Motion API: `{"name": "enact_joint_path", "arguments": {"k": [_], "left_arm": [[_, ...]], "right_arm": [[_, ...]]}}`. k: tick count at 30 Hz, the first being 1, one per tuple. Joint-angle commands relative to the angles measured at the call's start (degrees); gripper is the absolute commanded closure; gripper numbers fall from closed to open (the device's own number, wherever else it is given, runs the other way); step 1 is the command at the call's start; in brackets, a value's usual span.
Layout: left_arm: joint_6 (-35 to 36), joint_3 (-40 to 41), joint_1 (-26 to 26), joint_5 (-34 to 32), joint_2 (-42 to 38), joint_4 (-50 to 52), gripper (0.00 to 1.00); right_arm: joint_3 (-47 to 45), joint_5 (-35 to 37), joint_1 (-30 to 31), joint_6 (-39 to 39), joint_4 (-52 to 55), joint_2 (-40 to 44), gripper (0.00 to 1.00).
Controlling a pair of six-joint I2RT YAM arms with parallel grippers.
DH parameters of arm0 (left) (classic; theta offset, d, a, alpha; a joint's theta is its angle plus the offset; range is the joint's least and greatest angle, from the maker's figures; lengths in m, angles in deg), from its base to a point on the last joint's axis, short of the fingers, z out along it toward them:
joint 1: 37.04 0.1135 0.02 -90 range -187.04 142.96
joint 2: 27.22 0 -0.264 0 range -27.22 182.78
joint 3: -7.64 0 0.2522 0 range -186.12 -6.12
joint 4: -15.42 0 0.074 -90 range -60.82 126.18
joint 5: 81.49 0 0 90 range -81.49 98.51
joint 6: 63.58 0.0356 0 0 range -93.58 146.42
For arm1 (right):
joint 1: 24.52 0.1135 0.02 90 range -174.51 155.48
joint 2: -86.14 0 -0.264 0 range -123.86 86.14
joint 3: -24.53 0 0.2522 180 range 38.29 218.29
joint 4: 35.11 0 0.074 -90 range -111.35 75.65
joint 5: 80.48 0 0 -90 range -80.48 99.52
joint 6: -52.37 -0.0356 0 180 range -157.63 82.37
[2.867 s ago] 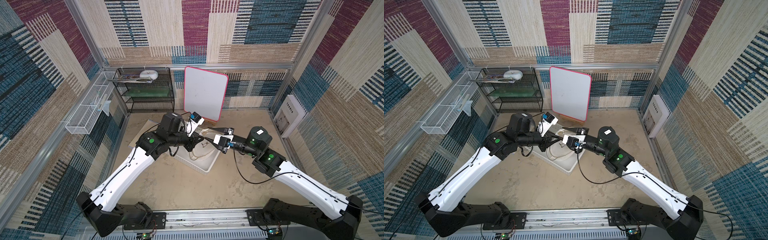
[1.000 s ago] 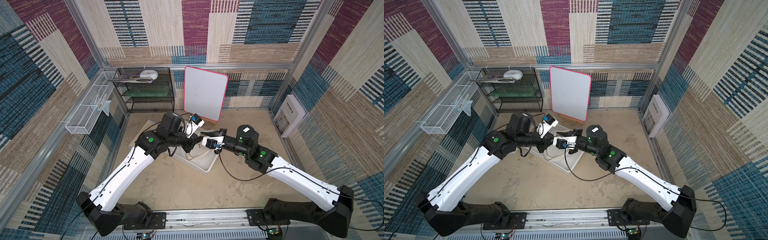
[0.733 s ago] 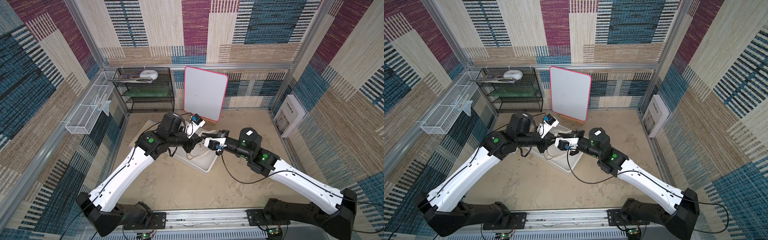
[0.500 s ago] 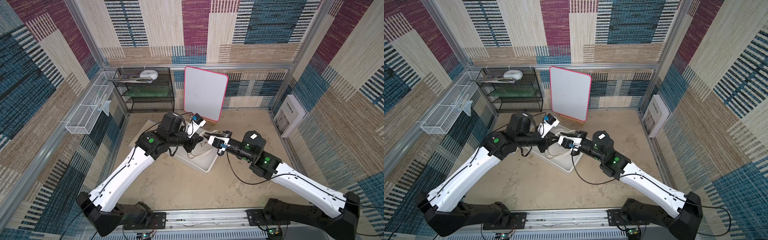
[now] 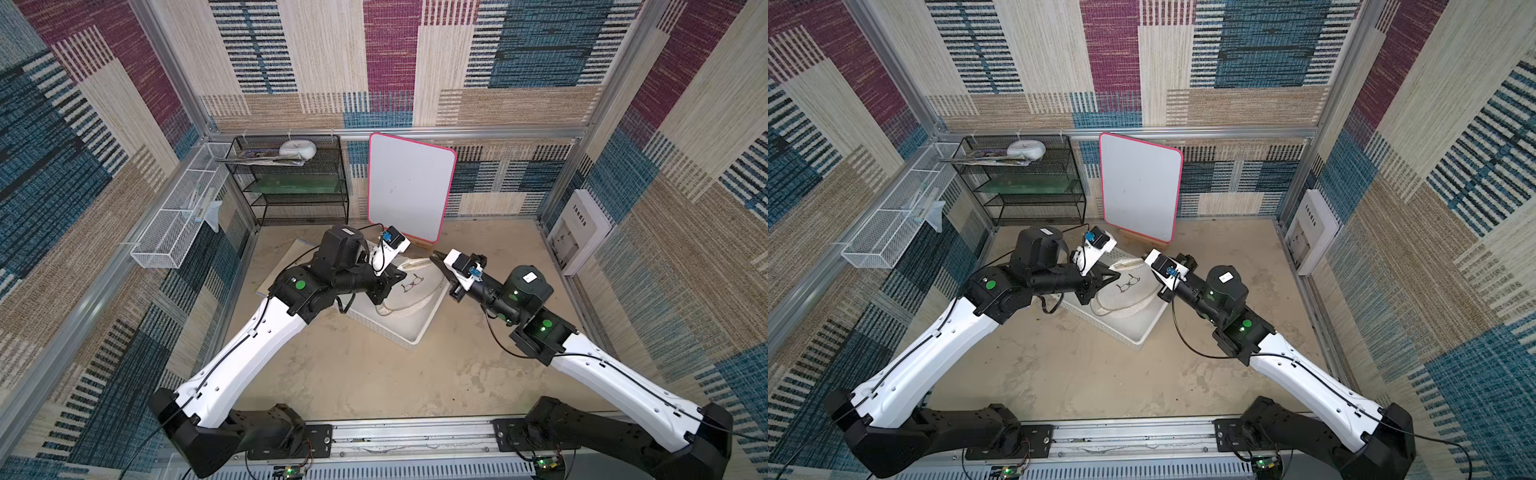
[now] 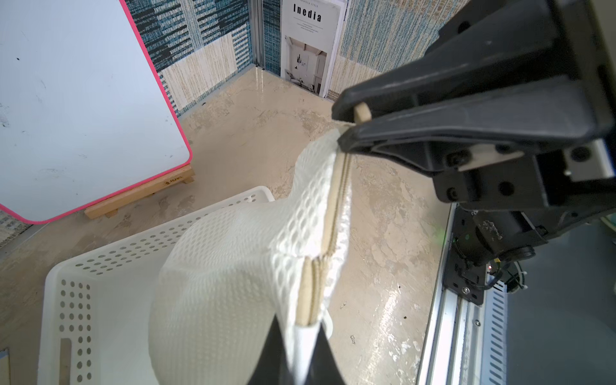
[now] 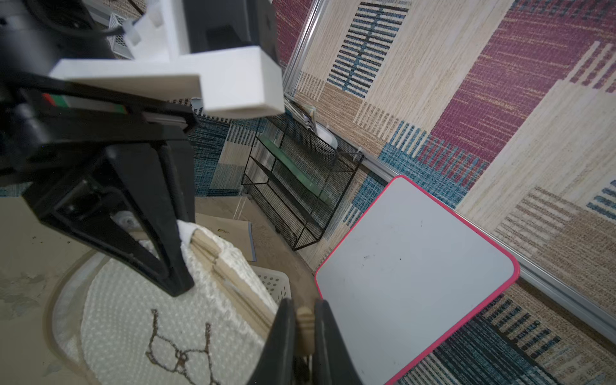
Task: Turn the laundry bag inside out
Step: Zip the zipper on the laundry bag.
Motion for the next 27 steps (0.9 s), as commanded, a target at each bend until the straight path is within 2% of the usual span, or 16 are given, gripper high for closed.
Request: {"name": "enact_joint_path", "arguments": {"k": [1,8,15,16,19,22,27], "left_arm": [[-0.1,0.2,0.9,-3.2,-1.1,3.8,1.00],[-2.0,2.0,1.9,-0.2,-3.2,-0.2,1.00],[-3.2,3.4,2.7,4.0,-4.1,-2.6,1.00],[-2.8,3.4,2.7,4.5,-3.9,-2.4,0.93],[-1.9,3.0,2.7,3.8,-3.4,-1.3,0.50],[-0.2,2.6,2.7,2.6,-4.2,-0.4,0.22],[1.3,1.2,2.2,5.5,-4.6,-0.1,0.18]], "right_arm": [[-0.9,8.3,-1.8,-4.2,-1.9,1.0,1.00],[-3.8,7.3,-5.9,-12.0,-2.9,1.9,1.00],[-3.0,-1.2,-6.4,-18.1,-4.5,1.8,1.00],[-2.3,-3.3,-6.4,-18.2,-4.5,1.5,1.00],[0.7,-9.0,-6.3,-16.7,-2.9,0.4,1.00],[4.1,-14.6,-6.3,-13.7,1.3,-1.2,1.00],[6.3,-22.2,-6.3,-11.2,5.3,-3.7,1.00]]}}
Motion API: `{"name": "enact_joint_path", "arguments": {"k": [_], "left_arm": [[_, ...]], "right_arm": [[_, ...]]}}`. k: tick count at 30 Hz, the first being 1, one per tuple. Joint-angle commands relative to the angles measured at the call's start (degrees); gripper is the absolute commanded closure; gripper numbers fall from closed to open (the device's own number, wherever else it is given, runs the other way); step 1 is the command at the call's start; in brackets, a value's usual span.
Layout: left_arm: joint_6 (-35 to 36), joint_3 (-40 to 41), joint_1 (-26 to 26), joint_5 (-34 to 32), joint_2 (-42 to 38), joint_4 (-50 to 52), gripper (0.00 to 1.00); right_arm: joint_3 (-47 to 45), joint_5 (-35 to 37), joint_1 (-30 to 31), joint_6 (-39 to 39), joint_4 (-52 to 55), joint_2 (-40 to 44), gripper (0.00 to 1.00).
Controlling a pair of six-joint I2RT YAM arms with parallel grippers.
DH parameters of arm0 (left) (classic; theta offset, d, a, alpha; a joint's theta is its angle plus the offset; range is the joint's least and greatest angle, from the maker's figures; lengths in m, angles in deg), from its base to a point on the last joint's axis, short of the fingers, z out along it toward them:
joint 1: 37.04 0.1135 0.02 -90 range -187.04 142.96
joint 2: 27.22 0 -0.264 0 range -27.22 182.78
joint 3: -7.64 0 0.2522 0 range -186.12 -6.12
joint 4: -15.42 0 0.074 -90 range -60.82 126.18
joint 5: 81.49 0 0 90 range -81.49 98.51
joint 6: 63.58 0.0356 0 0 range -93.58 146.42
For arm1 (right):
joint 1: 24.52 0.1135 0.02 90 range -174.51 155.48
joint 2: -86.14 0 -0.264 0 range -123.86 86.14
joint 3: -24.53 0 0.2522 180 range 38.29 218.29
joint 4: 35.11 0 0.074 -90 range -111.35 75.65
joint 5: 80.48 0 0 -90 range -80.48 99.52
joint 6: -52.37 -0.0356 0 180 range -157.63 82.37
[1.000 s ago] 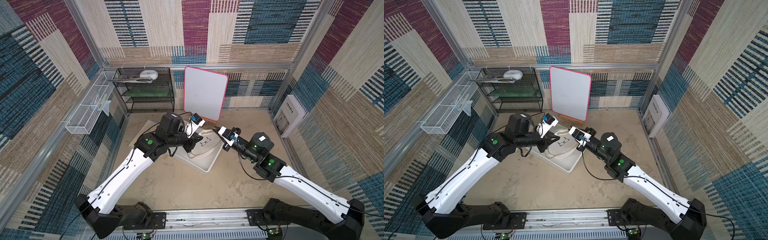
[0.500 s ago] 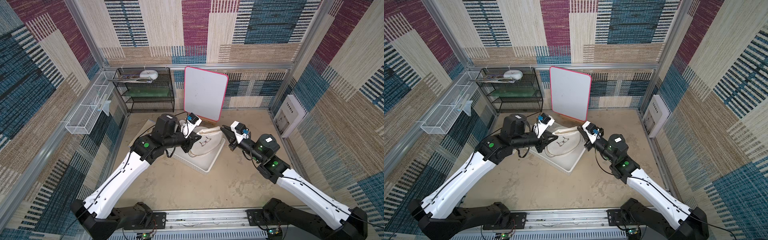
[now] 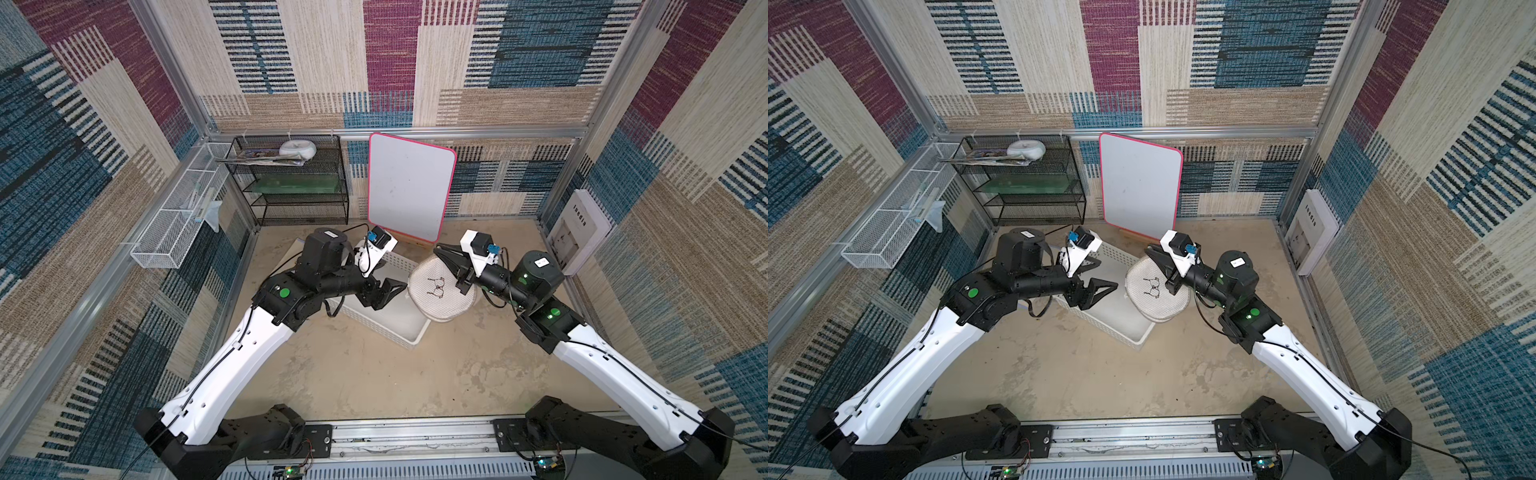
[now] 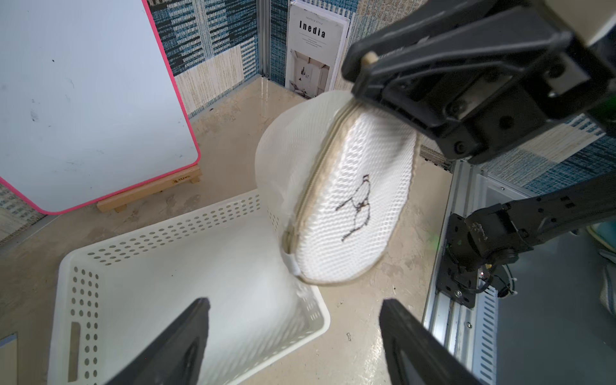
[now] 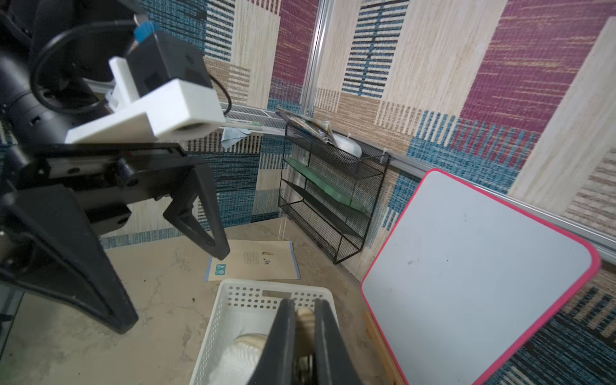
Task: Turn the laundry bag inside out
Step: Zip the zipper on the laundry bag.
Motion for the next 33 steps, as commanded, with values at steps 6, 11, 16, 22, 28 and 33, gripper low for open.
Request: {"name": "enact_joint_path", "arguments": {"k": [6,11,16,22,28,33], "left_arm": [[2.9,-1.7,-1.5,10.9,3.3,0.2,0.18],[6.6,-3.3,-1.4,9.6,6.1,2.5,0.26],[9.9,-5.5,-1.4,7.7,7.1,4.8,0.37],[12.2,-5.2,-1.4,14.6,8.1,6.7,0.38],[11.1,-4.8,-1.4,17.8,9.3,6.6,0.57],[10.5,-4.2,-1.2,15.0,9.1,5.3,0.89]], "right_arm": [[3.4,-12.9,0.2,1.5,3.5,-4.0,1.00],[4.8,-18.9,0.2,3.1,5.8,-5.4,1.00],[4.9,-22.3,0.2,4.5,7.9,-5.4,1.00],[5.0,-25.6,0.6,4.9,8.0,-5.3,1.00],[5.0,-23.3,0.7,3.2,5.8,-5.5,1.00],[3.7,-20.6,0.7,0.8,3.0,-4.6,1.00]]}}
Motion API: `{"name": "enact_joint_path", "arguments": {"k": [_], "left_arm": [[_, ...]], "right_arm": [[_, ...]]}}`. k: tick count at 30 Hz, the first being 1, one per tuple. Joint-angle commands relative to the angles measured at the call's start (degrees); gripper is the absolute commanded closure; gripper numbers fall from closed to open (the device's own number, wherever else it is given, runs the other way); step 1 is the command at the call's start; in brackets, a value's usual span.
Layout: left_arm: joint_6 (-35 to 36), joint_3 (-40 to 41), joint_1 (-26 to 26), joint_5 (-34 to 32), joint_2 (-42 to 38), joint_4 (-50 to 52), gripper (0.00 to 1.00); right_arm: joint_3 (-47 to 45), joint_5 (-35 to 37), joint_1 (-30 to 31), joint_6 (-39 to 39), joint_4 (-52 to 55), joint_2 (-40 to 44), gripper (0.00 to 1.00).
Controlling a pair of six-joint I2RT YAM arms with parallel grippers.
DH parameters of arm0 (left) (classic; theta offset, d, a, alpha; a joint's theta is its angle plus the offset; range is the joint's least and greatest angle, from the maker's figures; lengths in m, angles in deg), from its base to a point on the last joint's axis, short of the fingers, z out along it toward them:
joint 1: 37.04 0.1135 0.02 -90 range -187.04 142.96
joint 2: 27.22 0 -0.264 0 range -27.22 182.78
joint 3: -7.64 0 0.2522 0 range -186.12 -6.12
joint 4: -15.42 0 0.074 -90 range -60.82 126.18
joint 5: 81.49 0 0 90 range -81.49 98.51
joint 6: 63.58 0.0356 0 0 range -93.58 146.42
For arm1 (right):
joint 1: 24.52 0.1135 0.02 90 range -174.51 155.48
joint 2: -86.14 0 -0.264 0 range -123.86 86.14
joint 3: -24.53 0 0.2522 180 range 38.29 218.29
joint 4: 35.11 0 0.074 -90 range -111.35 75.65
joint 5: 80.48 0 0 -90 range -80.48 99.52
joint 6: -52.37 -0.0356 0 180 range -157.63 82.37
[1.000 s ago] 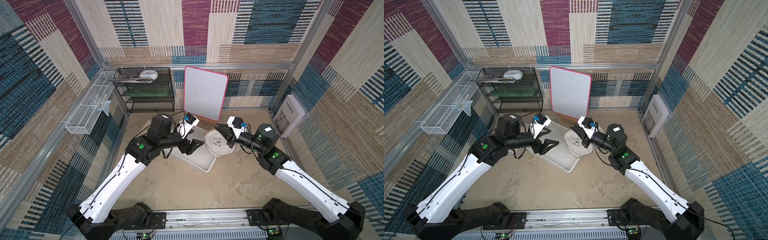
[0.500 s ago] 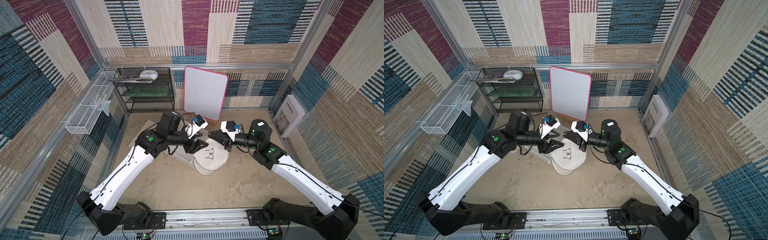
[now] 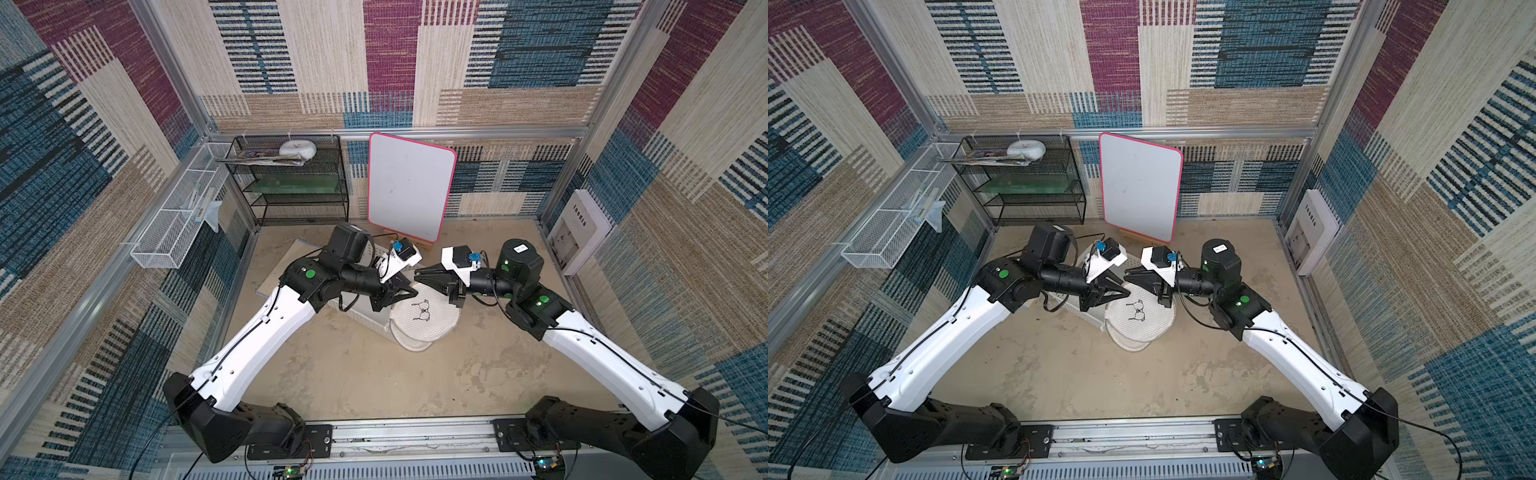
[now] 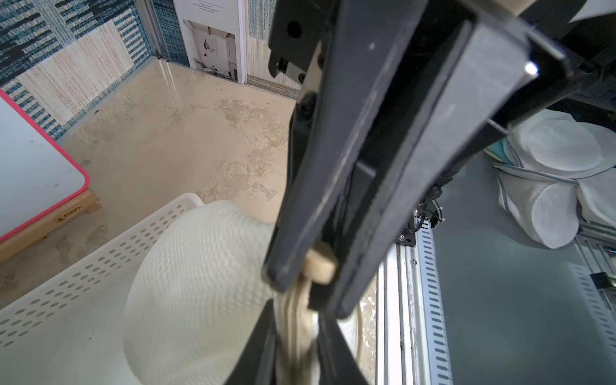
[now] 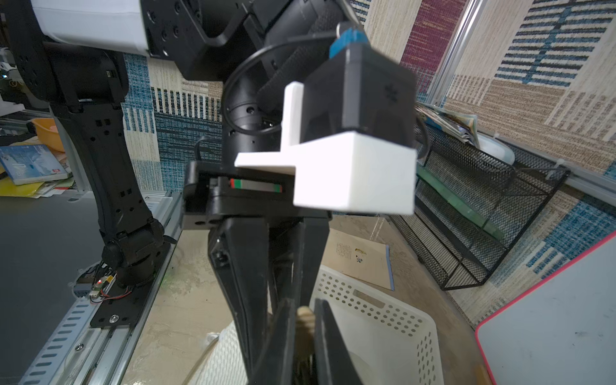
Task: Turn the laundry bag inside out
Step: Zip the zipper on the laundry bag.
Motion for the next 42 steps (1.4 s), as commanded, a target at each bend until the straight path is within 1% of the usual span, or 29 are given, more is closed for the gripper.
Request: {"name": "enact_joint_path", "arguments": {"k": [1,2,6,7,10,15,18,21,24,26,27,28,29,30,31,32,33,34,37,40,42], "left_arm": [[-0.2,0.3,0.2,-0.5,-0.4,-0.9,0.96],[-0.1,0.5,0.2,-0.9,-0.6,-1.1,1.00],[-0.4,1.6,0.5,-3.4,-1.8,-2.3,1.00],[-0.3,1.8,0.6,-3.9,-2.0,-2.5,1.00],[-0.5,2.5,1.0,-4.6,-2.6,-3.0,1.00],[-2.1,4.0,2.2,-5.5,-4.2,-5.5,1.00],[-4.8,6.2,3.8,-5.2,-6.3,-9.5,1.00],[-8.0,8.5,5.7,-3.2,-8.7,-13.8,1.00],[-10.9,10.3,7.0,-1.5,-10.4,-17.0,1.00],[-12.7,11.2,7.4,-0.6,-11.0,-18.9,1.00],[-13.3,11.8,7.5,0.4,-11.2,-19.8,0.95],[-13.6,12.1,7.5,1.8,-11.2,-20.5,0.76],[-13.7,12.3,7.5,2.9,-11.2,-20.9,0.61],[-13.7,12.3,7.5,3.4,-11.2,-20.7,0.47],[-13.1,12.1,7.5,3.4,-11.1,-19.9,0.41],[-12.4,11.9,7.5,3.4,-11.0,-19.0,0.38],[-11.5,11.3,7.4,3.2,-10.8,-18.0,0.35],[-10.6,10.8,7.2,3.0,-10.7,-16.9,0.33],[-8.7,9.2,6.5,3.0,-9.9,-14.5,0.32],[-6.5,7.8,5.1,2.1,-8.6,-12.0,0.32],[-5.7,7.1,4.7,1.8,-7.7,-10.9,0.31]], "right_arm": [[-0.7,4.7,0.0,-2.7,-3.7,1.0,1.00],[-0.9,7.9,0.0,-3.8,-3.7,1.6,1.00],[-4.6,18.5,0.1,-8.5,-6.1,4.6,1.00],[-5.8,20.8,0.1,-9.8,-8.3,5.6,1.00],[-7.7,25.4,-0.1,-9.9,-8.8,7.6,1.00],[-10.5,29.4,-1.3,-11.4,-8.1,9.9,1.00],[-12.8,32.8,-2.0,-12.6,-8.0,11.4,1.00],[-14.9,35.8,-2.9,-14.1,-7.9,13.2,1.00],[-15.9,36.0,-3.3,-14.7,-7.8,14.1,1.00],[-15.8,34.8,-3.3,-14.6,-7.6,13.9,1.00],[-15.6,33.7,-3.3,-14.2,-7.7,13.5,1.00],[-15.1,32.1,-3.3,-13.4,-7.8,13.1,1.00],[-14.7,30.7,-3.2,-12.4,-7.8,12.7,1.00],[-13.5,29.3,-3.3,-11.1,-7.6,12.1,1.00],[-12.0,28.1,-3.2,-10.0,-6.9,11.4,1.00],[-10.5,26.8,-3.3,-8.7,-6.8,10.6,1.00],[-8.7,25.0,-3.2,-7.4,-4.3,9.8,1.00],[-7.0,23.4,-3.3,-6.3,-3.1,8.7,1.00],[-2.9,15.1,-3.2,-1.1,0.5,5.4,1.00],[-0.3,9.6,-3.0,-0.2,2.4,3.2,1.00],[0.4,7.2,-2.9,0.0,2.6,2.5,1.00]]}}
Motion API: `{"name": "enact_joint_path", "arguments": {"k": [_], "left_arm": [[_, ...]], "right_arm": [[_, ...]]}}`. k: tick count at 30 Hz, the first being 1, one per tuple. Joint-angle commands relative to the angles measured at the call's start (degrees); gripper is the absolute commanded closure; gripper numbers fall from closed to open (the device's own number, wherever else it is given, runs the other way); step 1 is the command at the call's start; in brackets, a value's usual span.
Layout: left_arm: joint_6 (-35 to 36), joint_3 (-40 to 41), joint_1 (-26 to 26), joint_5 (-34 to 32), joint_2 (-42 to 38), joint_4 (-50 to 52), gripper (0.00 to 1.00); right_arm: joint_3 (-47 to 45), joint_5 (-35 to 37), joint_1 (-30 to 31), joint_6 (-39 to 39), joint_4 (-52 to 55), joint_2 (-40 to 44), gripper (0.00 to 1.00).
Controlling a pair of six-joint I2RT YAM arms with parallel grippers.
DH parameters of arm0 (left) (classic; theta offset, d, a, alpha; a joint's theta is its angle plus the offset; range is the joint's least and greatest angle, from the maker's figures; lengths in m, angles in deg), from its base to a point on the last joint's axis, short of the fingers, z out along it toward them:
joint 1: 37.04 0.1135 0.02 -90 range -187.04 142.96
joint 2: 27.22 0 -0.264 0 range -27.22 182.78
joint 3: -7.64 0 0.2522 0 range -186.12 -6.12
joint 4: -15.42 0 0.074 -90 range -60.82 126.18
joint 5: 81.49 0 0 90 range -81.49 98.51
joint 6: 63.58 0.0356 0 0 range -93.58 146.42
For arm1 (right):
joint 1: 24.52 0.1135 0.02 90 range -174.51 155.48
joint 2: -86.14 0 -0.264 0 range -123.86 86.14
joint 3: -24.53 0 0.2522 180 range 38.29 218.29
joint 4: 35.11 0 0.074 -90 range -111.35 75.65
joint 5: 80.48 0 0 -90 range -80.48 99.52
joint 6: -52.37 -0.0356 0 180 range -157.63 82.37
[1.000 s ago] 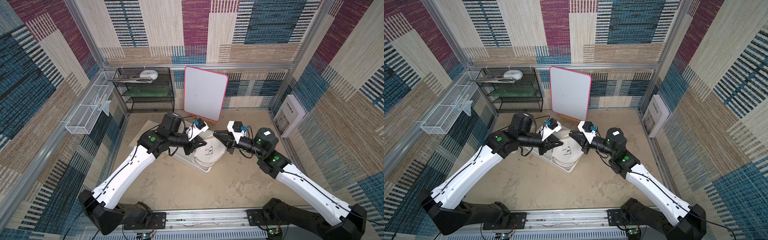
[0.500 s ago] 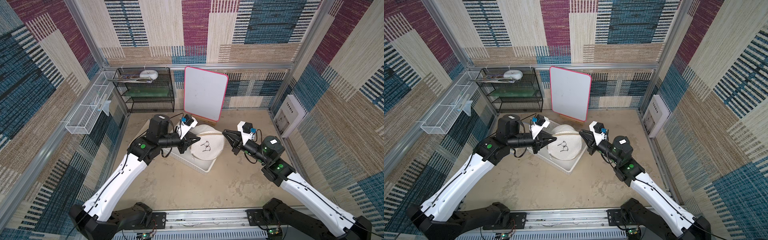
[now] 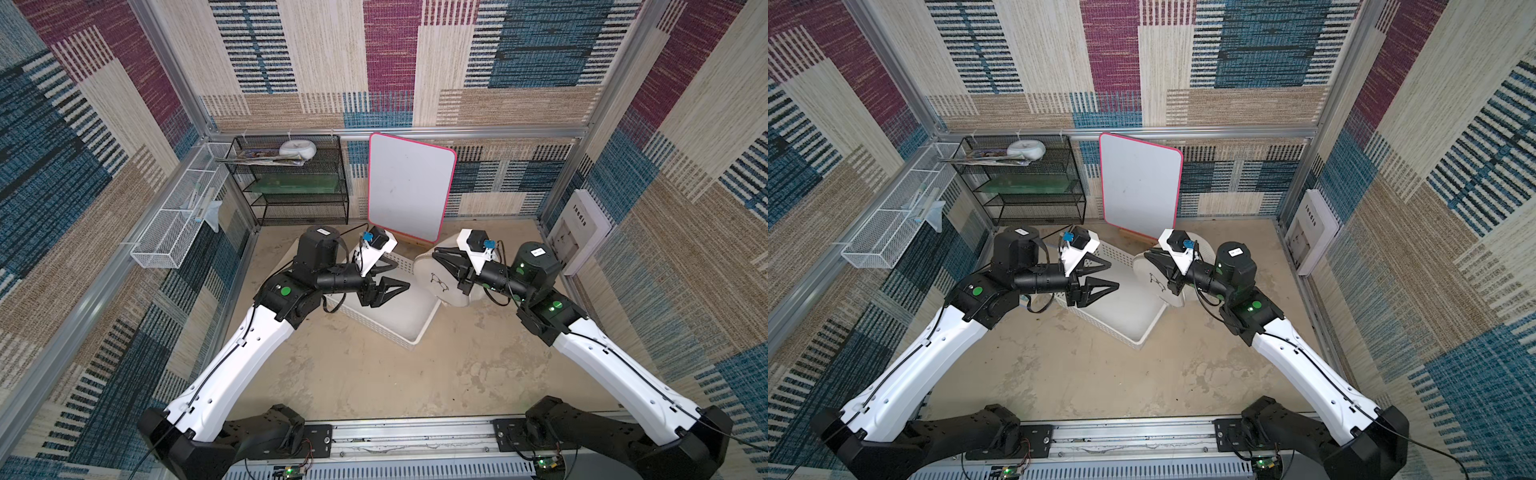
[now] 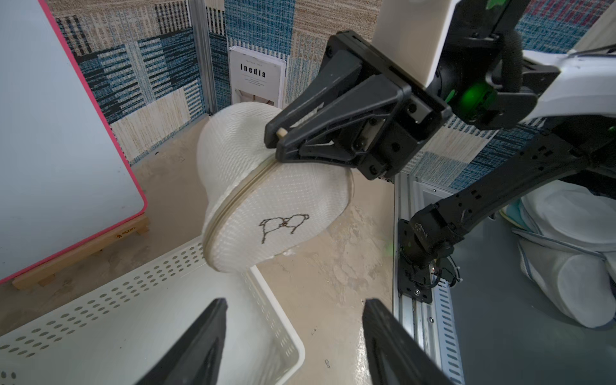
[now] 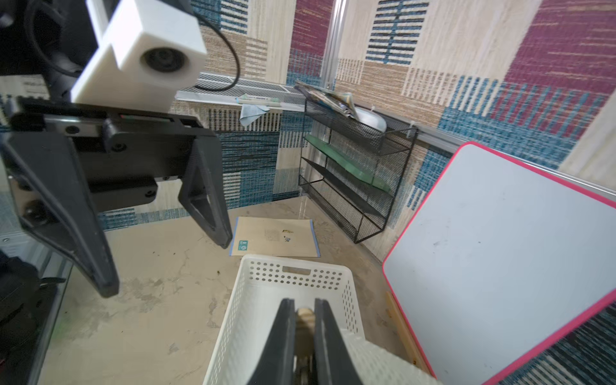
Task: Turn the laundry bag inside out
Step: Zip the zipper on the laundry bag.
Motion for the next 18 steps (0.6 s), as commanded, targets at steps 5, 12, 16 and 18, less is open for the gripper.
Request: {"name": "enact_joint_path", "arguments": {"k": [5,12,16,18], "left_arm": [[7.4,-5.0,-0.3,-0.2,4.4,7.8,0.31],[11.4,-5.6,-0.6,3.5,5.1,9.6,0.32],[13.7,-4.3,-1.5,4.6,4.2,9.6,0.32],[14.3,-4.2,-1.5,3.6,4.1,9.9,0.32]], "right_arm": [[3.9,-12.2,0.9,4.0,4.0,-3.2,1.00],[5.6,-15.8,2.3,4.4,5.0,-5.0,1.00],[6.4,-16.7,3.1,4.9,5.5,-5.7,1.00],[6.8,-16.6,3.4,5.2,5.9,-6.1,1.00]]}}
